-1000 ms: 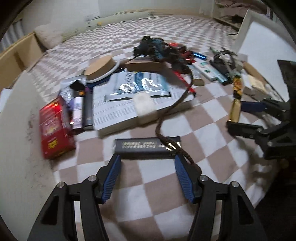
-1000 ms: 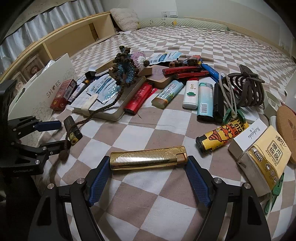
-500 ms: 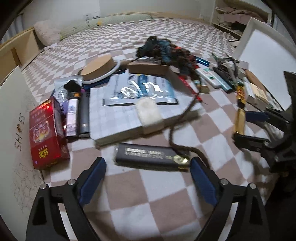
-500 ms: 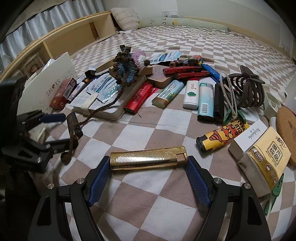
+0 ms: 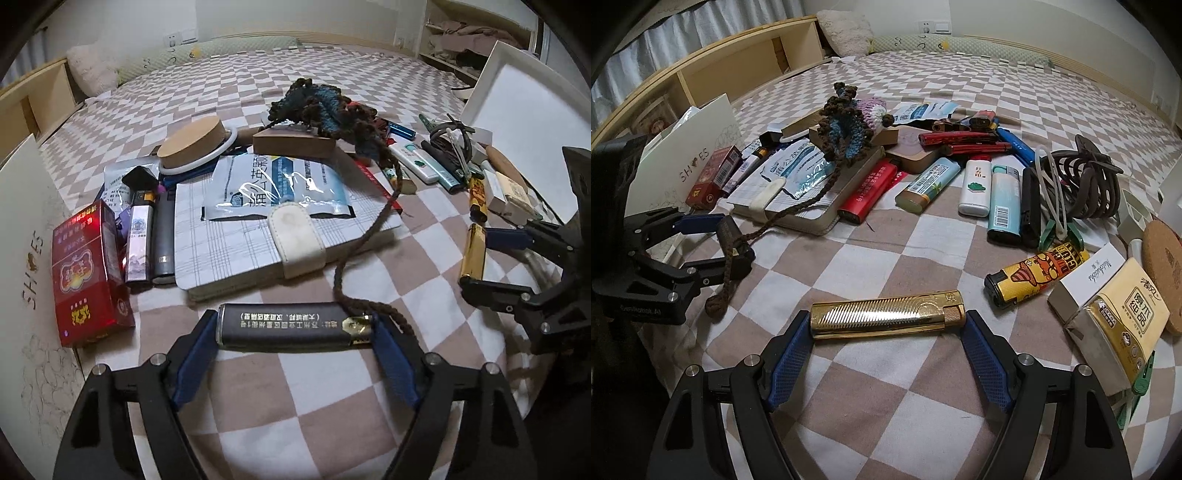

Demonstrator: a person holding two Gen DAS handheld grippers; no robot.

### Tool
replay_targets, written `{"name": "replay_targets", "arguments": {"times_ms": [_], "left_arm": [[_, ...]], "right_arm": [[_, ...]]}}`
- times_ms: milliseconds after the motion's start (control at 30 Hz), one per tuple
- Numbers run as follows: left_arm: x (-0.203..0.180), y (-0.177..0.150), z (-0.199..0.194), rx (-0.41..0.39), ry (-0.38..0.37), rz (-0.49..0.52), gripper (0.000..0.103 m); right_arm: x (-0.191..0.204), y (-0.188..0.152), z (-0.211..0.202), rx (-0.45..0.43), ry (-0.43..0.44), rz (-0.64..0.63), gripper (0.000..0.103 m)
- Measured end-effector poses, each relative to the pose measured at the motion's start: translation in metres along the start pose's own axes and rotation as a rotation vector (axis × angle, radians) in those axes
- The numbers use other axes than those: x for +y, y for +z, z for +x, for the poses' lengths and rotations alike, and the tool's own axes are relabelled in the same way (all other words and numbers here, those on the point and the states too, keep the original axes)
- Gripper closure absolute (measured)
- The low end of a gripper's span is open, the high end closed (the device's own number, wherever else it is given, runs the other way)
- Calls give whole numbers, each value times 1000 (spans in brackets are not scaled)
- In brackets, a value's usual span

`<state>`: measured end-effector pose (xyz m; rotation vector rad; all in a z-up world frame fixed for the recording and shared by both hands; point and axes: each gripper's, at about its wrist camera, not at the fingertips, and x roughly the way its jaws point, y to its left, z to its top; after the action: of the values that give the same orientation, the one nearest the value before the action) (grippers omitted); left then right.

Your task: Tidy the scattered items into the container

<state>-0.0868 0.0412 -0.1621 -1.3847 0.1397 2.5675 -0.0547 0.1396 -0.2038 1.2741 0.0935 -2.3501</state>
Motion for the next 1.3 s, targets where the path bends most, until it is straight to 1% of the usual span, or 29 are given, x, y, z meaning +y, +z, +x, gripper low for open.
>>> {"name": "replay_targets", "arguments": {"times_ms": [267, 433, 900, 1100, 1167, 1300], "left_arm": [[-5, -14, -10, -1, 7, -23, 21], [-8, -23, -19, 1, 1, -32, 21], [-22, -43, -41, -10, -21, -32, 21], [-18, -33, -58, -61, -39, -51, 21], [-16, -25, -67, -90, -44, -61, 21], [-7, -8, -93, -174, -52, -78, 21]], "right_arm": [[3, -4, -3, -7, -21, 15, 22], [12, -10, -7, -11, -66, -1, 22], [27, -22, -20, 0, -70, 28, 22], [25, -17, -28, -8, -39, 66, 22], [22, -13, -33, -20, -38, 83, 22], [24, 0, -49, -69, -30, 100, 22]]}}
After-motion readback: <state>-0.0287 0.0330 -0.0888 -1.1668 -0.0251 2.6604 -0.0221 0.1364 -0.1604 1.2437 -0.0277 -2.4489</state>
